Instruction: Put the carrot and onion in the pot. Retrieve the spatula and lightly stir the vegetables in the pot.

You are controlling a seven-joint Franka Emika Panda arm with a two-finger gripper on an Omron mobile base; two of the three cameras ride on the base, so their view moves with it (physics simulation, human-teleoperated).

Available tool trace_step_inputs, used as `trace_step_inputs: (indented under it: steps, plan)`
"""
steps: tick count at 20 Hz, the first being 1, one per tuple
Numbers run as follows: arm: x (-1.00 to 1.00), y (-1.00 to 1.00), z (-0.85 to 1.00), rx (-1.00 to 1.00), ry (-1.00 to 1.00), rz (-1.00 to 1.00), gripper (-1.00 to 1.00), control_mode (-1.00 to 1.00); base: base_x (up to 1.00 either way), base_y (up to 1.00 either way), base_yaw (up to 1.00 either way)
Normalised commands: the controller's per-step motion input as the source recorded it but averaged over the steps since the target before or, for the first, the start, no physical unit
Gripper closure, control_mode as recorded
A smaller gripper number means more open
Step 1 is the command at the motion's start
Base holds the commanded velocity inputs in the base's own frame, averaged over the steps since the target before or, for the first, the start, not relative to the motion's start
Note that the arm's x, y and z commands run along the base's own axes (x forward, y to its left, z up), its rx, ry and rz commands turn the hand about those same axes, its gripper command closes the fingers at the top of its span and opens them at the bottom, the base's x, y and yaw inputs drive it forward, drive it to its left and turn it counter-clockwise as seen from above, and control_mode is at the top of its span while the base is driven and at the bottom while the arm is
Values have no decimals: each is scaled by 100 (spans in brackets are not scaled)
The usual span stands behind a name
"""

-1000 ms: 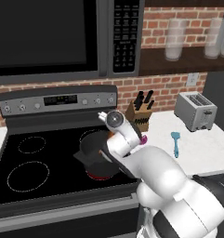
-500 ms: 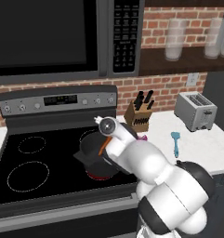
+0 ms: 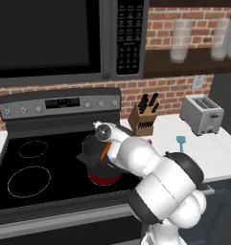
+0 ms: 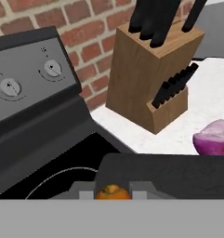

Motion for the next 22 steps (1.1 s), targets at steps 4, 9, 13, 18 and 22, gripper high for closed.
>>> trace_step_inputs:
  steps: [4, 9, 13, 18, 22]
  plan:
    - [26, 0, 0, -1, 0, -6, 100, -100, 0, 0, 0]
    - [1, 0, -15, -4, 0, -3, 100, -100, 0, 0, 0]
    - [-1, 0, -13, -7, -1, -2, 100, -100, 0, 0, 0]
    - [-8, 11, -11, -5, 0, -1, 100, -100, 0, 0, 0]
    - [-30, 40, -9, -2, 0, 0, -100, -100, 0, 0, 0]
